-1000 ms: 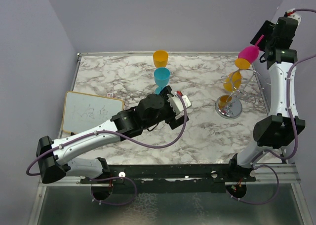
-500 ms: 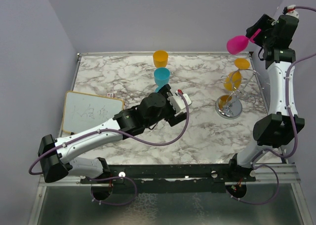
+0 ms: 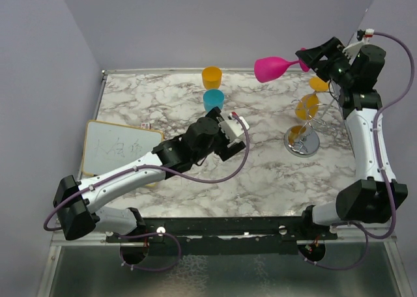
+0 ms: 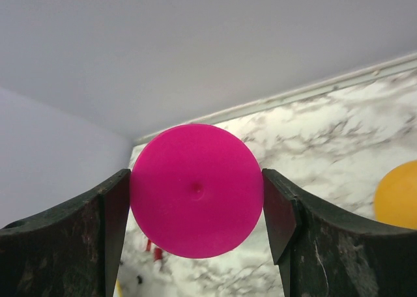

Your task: Take the wine glass off the wine glass rack

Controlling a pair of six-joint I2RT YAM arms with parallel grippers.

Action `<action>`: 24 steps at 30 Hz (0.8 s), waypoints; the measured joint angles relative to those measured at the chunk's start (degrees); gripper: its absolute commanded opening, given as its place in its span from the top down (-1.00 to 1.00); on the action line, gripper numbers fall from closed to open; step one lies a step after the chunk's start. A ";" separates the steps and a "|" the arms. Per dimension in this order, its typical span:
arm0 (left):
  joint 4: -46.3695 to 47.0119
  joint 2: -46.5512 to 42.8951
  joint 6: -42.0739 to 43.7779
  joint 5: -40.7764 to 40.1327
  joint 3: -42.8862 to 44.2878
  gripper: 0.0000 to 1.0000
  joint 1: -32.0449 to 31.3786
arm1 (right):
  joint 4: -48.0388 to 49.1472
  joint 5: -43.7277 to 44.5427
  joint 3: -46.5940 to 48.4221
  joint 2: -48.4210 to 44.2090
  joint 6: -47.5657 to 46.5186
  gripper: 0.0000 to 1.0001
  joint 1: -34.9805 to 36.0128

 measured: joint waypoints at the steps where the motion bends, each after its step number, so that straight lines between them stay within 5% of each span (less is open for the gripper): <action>1: 0.04 0.00 -0.44 0.33 0.00 -0.99 0.83 | 1.66 -2.05 -2.38 -1.33 1.57 -0.41 0.00; 10: 3.96 -0.81 -11.34 7.21 -0.13 -0.98 6.84 | 13.88 -13.03 -18.58 -12.76 12.92 -0.44 0.00; 17: 19.47 -12.59 -31.23 13.68 -9.31 -0.99 7.08 | 27.52 -22.40 -26.58 -16.26 24.22 -0.44 0.00; 24: 28.04 -18.58 -45.75 11.56 -11.34 -0.99 7.08 | 32.92 -26.80 -30.32 -17.27 30.40 -0.45 0.00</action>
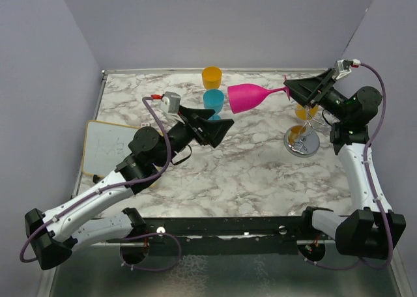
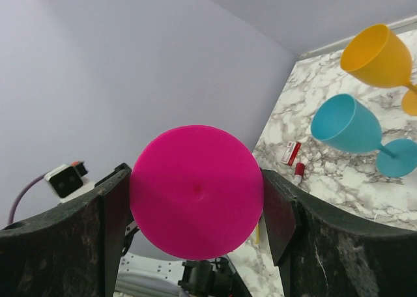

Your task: Take the wine glass off the wine glass rack

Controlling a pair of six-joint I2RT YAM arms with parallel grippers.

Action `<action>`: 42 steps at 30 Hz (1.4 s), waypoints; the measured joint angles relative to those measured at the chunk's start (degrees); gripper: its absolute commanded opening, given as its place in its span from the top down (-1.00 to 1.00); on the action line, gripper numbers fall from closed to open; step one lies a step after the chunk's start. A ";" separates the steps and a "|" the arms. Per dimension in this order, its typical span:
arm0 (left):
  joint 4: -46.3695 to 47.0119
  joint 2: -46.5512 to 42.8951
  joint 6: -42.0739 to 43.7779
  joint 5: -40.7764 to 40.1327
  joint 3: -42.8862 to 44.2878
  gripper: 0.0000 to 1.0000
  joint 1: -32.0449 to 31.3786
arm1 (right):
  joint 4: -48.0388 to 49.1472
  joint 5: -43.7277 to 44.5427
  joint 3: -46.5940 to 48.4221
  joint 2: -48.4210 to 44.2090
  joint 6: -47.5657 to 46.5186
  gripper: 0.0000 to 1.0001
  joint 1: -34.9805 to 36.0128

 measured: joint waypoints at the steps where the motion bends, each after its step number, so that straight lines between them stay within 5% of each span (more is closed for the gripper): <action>1: 0.17 -0.63 -2.01 -1.14 -0.39 -0.98 0.00 | 1.01 -0.90 -0.31 -0.15 0.85 -0.45 0.00; 5: 0.15 -1.38 -9.07 -4.20 -0.90 -0.94 0.39 | 6.29 -3.08 -2.23 -0.26 5.18 -0.45 0.00; 18: 5.97 6.38 -21.64 1.46 -0.31 -0.22 1.14 | 9.51 -4.68 -2.86 -4.15 10.54 -0.45 0.00; 30: 17.90 7.93 -23.06 7.78 -0.66 0.48 1.40 | 9.09 -4.76 -2.89 -6.69 11.80 -0.48 0.00; 38: 22.82 9.35 -21.40 12.07 -1.77 0.97 1.40 | 9.11 -4.83 -3.58 -8.63 10.62 -0.78 0.00; 42: 24.83 8.48 -19.71 13.66 -2.58 1.00 1.33 | 10.47 -4.83 -6.40 -9.55 9.97 -0.88 0.00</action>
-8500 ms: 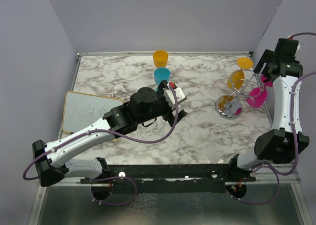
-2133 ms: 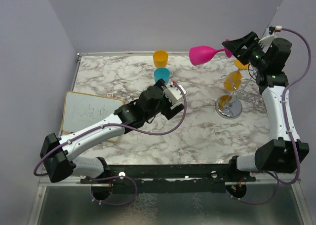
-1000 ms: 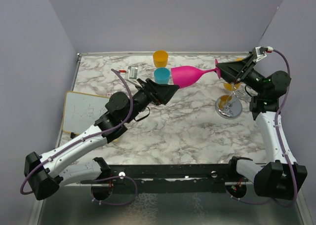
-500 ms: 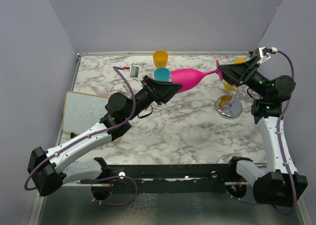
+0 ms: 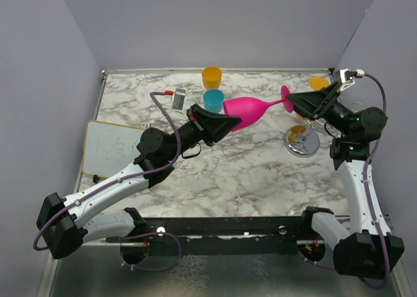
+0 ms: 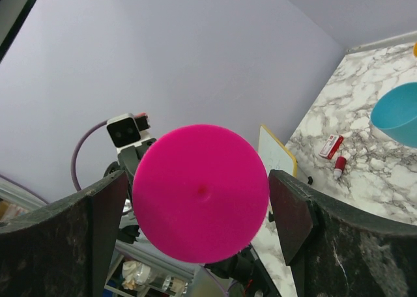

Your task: Take the wine glass off the wine glass rack

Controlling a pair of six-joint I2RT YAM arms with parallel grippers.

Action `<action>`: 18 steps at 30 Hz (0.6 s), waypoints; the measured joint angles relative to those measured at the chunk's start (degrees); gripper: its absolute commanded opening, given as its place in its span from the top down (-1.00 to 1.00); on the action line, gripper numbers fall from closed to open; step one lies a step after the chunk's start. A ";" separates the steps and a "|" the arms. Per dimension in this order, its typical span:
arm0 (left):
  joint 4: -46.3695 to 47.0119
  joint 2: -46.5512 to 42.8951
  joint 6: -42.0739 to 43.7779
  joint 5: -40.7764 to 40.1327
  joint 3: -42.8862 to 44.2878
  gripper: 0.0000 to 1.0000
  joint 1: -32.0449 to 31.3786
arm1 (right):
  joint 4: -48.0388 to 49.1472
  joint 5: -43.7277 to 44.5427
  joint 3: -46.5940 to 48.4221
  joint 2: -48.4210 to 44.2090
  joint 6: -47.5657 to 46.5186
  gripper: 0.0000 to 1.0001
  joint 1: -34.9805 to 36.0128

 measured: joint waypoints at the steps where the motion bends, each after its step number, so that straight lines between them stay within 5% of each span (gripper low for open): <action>1: 0.42 -0.52 0.26 0.13 -0.63 1.00 0.02 | 0.26 -0.02 -0.72 0.00 -0.28 -0.95 0.00; 11: -1.22 -7.93 4.11 0.96 -5.62 1.00 0.11 | -10.51 -0.17 8.79 2.14 -15.82 -0.99 0.00; 18: -26.86 -15.96 12.76 -2.38 -1.03 1.00 0.11 | -26.67 2.49 18.91 3.32 -33.24 -0.99 0.00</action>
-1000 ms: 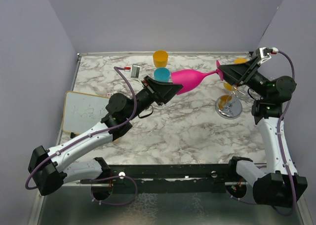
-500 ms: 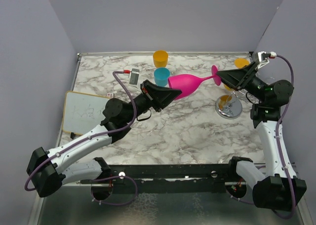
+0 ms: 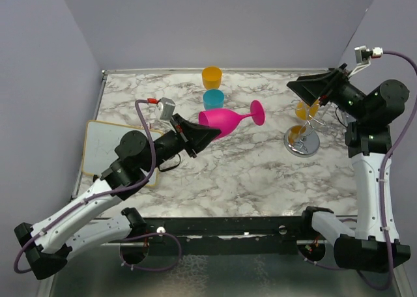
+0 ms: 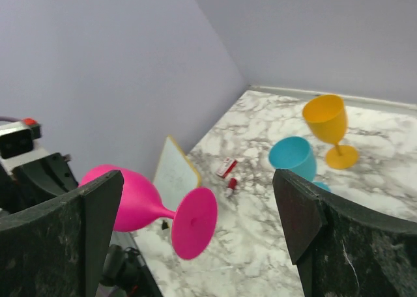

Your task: Take the wine glass off the wine glass rack

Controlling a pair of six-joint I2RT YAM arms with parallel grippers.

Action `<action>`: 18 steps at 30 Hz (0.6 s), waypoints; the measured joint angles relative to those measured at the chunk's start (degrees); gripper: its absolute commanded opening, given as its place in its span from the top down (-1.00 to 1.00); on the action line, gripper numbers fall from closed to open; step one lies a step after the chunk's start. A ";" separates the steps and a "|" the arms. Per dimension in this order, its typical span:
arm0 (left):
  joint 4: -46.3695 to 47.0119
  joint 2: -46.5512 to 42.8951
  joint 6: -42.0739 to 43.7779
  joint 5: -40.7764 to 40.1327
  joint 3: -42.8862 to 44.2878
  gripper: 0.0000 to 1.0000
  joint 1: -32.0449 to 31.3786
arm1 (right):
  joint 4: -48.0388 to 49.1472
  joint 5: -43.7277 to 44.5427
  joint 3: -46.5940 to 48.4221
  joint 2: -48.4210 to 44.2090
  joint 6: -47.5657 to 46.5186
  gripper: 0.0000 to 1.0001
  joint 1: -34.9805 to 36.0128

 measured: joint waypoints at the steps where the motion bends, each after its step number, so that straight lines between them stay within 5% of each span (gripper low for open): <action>1: -5.14 -0.37 1.90 -1.09 2.08 1.00 0.00 | -2.51 1.14 1.31 -0.04 -2.89 -0.99 0.00; 8: -34.67 0.09 11.72 -7.52 12.33 1.00 0.07 | -13.35 7.48 4.48 -1.42 -17.22 -0.99 0.00; 18: -56.28 16.76 16.52 -9.81 21.18 1.00 0.04 | -16.68 9.27 2.29 -4.66 -26.29 -0.99 3.45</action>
